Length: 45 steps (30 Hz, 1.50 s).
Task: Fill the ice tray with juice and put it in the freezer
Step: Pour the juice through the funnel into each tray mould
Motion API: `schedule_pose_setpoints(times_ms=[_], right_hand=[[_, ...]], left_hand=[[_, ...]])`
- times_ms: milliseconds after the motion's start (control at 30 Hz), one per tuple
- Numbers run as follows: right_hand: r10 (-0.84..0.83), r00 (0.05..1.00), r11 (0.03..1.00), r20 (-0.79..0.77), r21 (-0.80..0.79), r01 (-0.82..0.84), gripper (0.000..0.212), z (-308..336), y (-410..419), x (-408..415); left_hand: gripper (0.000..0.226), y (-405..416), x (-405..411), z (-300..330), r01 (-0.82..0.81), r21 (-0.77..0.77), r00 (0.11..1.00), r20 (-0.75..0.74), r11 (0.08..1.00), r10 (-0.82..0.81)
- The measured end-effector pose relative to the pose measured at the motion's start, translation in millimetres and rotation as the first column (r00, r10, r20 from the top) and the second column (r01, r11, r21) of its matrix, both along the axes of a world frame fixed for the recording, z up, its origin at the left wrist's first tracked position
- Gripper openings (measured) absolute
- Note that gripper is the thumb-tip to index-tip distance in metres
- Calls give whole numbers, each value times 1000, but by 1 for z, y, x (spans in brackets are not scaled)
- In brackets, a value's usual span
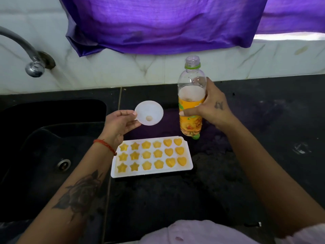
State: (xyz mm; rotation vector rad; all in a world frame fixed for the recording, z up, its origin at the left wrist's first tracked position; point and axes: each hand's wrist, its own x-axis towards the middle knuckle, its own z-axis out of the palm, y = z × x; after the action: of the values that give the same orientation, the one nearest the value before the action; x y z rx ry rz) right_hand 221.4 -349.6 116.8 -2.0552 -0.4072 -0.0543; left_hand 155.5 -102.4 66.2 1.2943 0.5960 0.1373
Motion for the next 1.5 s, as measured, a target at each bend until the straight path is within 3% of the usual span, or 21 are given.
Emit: schedule_pose_setpoints(times_ms=[333, 600, 667, 733, 800, 867, 933, 1000, 1133, 1200, 1267, 1367, 1500], right_hand=[[-53, 999, 995, 11, 80, 52, 91, -62, 35, 36], [5, 1000, 997, -27, 75, -3, 96, -75, 32, 36], [62, 993, 997, -103, 51, -57, 103, -72, 28, 36], [106, 974, 994, -199, 25, -103, 104, -71, 19, 37], [54, 965, 997, -258, -44, -68, 95, -70, 8, 38], [-81, 975, 969, -205, -244, 29, 80, -72, -3, 37], [-112, 985, 881, -128, -472, 39, 63, -78, -11, 33], [-42, 990, 782, -134, -621, -51, 52, -91, -15, 25], [80, 981, 687, -174, -704, -181, 51, -115, -17, 5], [108, 989, 656, -102, -740, -148, 47, -120, -17, 2], [118, 992, 630, -49, -769, -113, 39, -118, -18, 4], [23, 997, 744, -70, -665, -64, 30, -98, -25, 14], [-35, 999, 972, 18, -232, 38, 30, -20, -24, 29]], left_hand=[[16, 25, 34, -49, -240, 140, 971, 21, 961, 239], [10, 25, 29, -72, -211, 232, 974, -39, 950, 225], [15, 25, 27, -70, -206, 333, 967, -77, 920, 244], [26, 25, 24, -65, -182, 553, 964, -63, 813, 258], [33, 20, 20, -55, -171, 725, 977, 37, 667, 211], [37, 7, 20, -40, -193, 812, 981, 176, 551, 85], [46, -15, 26, -24, -188, 848, 960, 265, 495, -90], [65, -39, 34, -11, -106, 864, 925, 267, 492, -270], [108, -79, 57, 5, 167, 815, 861, 155, 556, -485], [112, -92, 68, 9, 260, 733, 844, 145, 629, -517], [103, -99, 75, 9, 276, 697, 840, 160, 662, -518], [87, -100, 79, 3, 224, 702, 855, 191, 676, -482], [87, -97, 79, -1, 225, 697, 846, 206, 680, -492]])
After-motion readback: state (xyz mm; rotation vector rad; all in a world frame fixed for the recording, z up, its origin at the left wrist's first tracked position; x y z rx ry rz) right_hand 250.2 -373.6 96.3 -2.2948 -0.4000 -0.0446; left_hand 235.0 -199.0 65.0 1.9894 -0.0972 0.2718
